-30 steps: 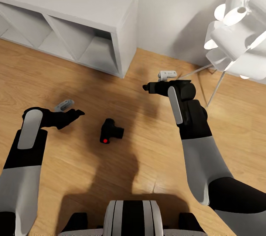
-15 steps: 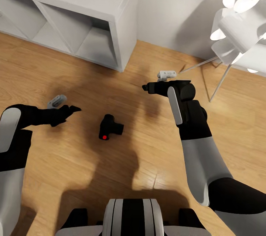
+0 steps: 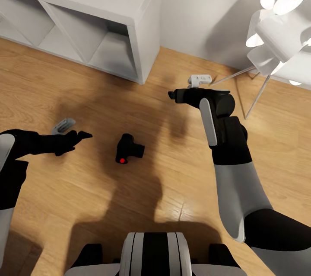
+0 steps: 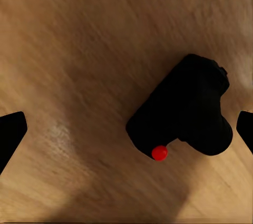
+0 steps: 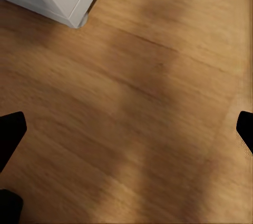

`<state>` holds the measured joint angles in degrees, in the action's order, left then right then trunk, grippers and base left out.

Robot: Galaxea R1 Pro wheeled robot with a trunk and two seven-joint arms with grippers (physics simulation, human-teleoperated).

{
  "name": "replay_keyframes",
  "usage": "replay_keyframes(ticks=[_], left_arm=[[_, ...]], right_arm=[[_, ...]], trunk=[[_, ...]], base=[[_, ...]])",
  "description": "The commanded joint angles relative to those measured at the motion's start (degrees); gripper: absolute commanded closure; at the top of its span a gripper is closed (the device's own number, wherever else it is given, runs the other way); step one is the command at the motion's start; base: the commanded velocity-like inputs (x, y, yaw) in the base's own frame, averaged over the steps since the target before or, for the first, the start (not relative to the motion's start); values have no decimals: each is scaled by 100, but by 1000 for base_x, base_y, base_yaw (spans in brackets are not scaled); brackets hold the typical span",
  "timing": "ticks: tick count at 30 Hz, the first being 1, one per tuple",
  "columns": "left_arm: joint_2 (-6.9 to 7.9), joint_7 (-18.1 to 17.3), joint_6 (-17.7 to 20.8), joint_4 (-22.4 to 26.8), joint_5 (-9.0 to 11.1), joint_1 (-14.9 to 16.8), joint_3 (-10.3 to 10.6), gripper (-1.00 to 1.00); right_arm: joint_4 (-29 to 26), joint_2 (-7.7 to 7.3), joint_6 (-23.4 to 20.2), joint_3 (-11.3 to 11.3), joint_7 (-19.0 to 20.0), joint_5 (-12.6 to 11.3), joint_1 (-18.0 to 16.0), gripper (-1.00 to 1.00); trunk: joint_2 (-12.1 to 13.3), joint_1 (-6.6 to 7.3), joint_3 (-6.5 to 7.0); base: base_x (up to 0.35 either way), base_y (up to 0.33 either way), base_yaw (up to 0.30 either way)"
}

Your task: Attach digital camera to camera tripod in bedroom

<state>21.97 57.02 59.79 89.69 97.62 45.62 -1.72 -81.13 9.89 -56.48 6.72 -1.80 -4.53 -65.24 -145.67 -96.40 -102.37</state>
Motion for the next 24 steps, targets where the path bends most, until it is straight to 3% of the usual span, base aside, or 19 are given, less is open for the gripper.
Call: replay_keyframes(ticks=[1, 24], left_arm=[[0, 59, 21, 4, 54, 3, -4, -100], [0, 59, 21, 4, 54, 3, -4, -100]], right_arm=[[-37, 1, -22, -2, -19, -37, -3, -100], [-233, 1, -22, -2, -19, -37, -3, -100]], trunk=[[-1, 1, -3], [-1, 1, -3]], base=[[0, 0, 0], [0, 0, 0]])
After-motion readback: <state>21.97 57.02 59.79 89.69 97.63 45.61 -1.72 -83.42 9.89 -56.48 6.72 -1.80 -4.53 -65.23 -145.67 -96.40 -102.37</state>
